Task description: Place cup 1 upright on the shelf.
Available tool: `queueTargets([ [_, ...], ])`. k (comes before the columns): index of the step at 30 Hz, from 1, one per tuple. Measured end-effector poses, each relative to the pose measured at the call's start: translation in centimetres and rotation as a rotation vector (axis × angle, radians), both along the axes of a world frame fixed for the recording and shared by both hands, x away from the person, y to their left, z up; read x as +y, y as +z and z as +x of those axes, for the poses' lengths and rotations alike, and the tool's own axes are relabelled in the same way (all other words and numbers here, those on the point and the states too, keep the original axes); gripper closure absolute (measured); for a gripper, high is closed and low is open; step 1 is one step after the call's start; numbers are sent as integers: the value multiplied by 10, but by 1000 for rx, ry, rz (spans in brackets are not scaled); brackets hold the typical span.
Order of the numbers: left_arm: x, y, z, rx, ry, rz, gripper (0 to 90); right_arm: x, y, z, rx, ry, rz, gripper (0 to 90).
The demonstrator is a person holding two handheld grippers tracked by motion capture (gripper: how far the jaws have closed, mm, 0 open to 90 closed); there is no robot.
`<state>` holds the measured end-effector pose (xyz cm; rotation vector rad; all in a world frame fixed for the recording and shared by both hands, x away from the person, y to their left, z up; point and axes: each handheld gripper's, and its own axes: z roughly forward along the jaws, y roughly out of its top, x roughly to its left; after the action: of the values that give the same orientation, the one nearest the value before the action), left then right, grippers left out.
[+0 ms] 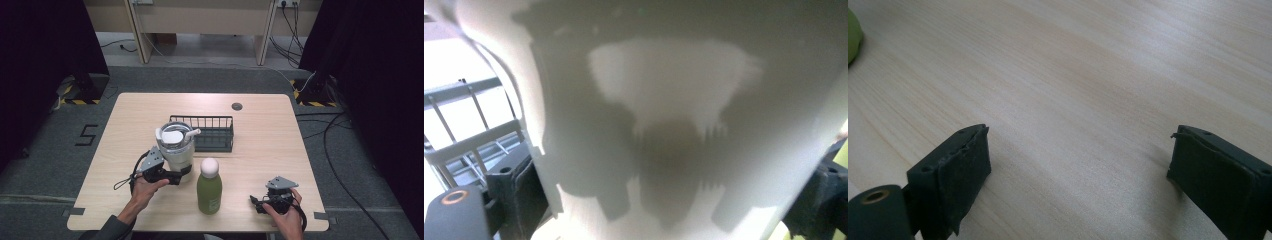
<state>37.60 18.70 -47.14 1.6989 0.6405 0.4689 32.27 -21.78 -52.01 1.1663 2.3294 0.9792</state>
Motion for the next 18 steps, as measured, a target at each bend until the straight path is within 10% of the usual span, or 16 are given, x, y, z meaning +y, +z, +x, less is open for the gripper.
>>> queueTargets([
  [18,1,36,14,-26,-6,11,101,0,0,0,0,0,0,96],
])
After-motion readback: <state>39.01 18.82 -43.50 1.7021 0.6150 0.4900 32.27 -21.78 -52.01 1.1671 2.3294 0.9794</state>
